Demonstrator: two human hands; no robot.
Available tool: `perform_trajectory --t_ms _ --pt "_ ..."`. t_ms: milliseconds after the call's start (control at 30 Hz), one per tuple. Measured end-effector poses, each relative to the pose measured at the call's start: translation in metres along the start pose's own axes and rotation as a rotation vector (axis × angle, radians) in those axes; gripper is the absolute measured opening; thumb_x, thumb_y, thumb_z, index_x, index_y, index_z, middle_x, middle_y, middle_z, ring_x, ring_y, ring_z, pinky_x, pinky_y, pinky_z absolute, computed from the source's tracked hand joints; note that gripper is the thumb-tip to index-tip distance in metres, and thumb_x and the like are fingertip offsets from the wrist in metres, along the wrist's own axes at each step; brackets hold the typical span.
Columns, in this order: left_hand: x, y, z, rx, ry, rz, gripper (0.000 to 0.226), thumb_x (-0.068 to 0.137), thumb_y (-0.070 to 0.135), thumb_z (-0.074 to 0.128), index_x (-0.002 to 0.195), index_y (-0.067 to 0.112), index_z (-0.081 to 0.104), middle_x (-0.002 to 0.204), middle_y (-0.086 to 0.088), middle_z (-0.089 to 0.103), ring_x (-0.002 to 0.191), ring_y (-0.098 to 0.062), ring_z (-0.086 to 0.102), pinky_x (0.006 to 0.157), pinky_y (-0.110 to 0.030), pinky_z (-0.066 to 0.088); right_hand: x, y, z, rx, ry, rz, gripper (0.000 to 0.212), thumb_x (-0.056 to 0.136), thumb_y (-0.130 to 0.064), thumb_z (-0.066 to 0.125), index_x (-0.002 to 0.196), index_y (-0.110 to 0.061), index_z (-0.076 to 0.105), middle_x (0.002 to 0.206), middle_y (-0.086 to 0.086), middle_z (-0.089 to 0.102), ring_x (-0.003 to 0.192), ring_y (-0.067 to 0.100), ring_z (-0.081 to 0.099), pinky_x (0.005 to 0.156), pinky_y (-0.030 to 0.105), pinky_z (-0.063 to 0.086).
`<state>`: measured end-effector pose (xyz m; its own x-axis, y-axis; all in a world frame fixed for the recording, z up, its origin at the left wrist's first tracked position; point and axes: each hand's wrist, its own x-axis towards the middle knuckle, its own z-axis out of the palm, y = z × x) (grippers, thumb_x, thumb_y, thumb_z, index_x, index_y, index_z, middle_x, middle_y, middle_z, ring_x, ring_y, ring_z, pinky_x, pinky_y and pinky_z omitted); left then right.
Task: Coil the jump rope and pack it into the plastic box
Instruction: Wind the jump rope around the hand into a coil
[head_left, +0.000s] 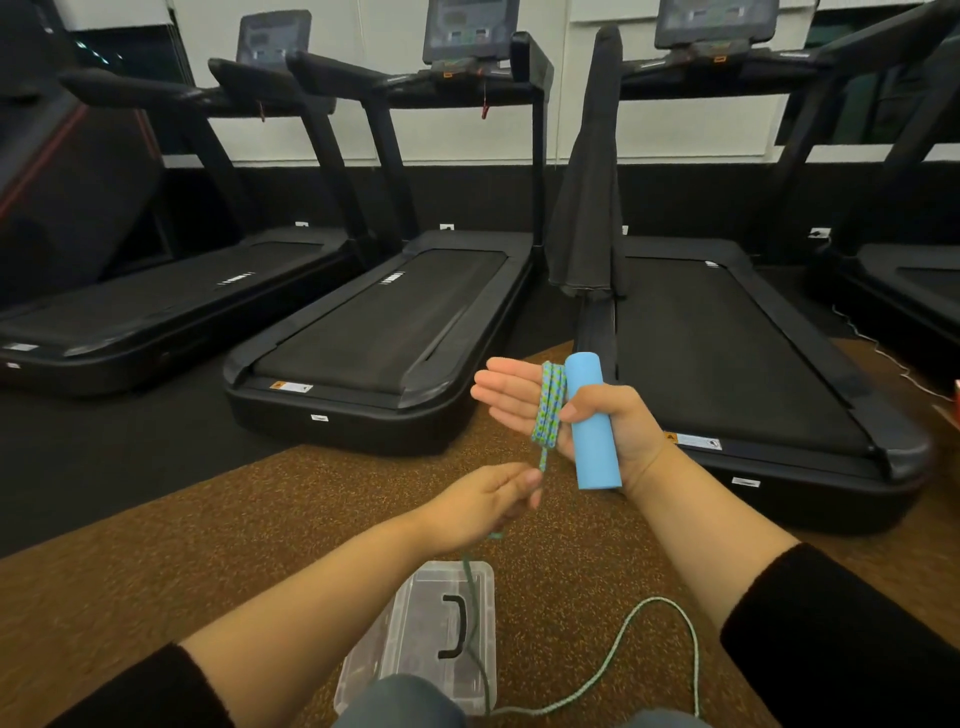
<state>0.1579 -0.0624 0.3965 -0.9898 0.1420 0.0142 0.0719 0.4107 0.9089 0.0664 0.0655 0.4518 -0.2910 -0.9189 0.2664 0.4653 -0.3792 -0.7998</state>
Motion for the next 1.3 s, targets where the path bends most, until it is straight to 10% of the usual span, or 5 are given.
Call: perform_trajectory --t_ms 733,1100,1300 --pt "-0.012 0.006 -0.015 0.191 0.035 -0.047 0.028 0.101 0.021 0.037 0.074 0.018 0.046 0.066 0.004 0.05 0.061 -0.006 0.049 0.065 -0.021 0.044 0.005 -0.003 -0.011 -0.097 0.225 0.001 0.062 0.067 0.004 0.033 0.123 0.0 0.057 0.133 0.021 0.055 0.127 0.031 0.05 0.108 0.038 0.037" --pt "-0.022 0.049 -0.025 1.047 -0.131 0.144 0.023 0.099 0.029 0.039 0.078 0.022 0.045 0.066 0.009 0.044 0.059 -0.007 0.042 0.057 -0.021 0.029 0.0 0.027 -0.013 -0.044 0.216 0.088 0.07 0.055 -0.004 0.057 0.124 -0.001 0.055 0.134 0.019 0.055 0.127 0.029 0.049 0.11 0.039 0.035" --pt "-0.017 0.06 -0.042 1.13 -0.182 0.194 0.025 0.099 0.035 0.037 0.094 0.019 0.056 0.1 0.008 0.06 0.082 -0.003 0.053 0.075 -0.026 0.044 -0.016 0.039 -0.009 -0.185 0.28 0.137 0.042 0.049 -0.002 0.051 0.08 -0.013 0.078 0.075 0.004 0.073 0.063 0.012 0.066 0.058 0.022 0.053"
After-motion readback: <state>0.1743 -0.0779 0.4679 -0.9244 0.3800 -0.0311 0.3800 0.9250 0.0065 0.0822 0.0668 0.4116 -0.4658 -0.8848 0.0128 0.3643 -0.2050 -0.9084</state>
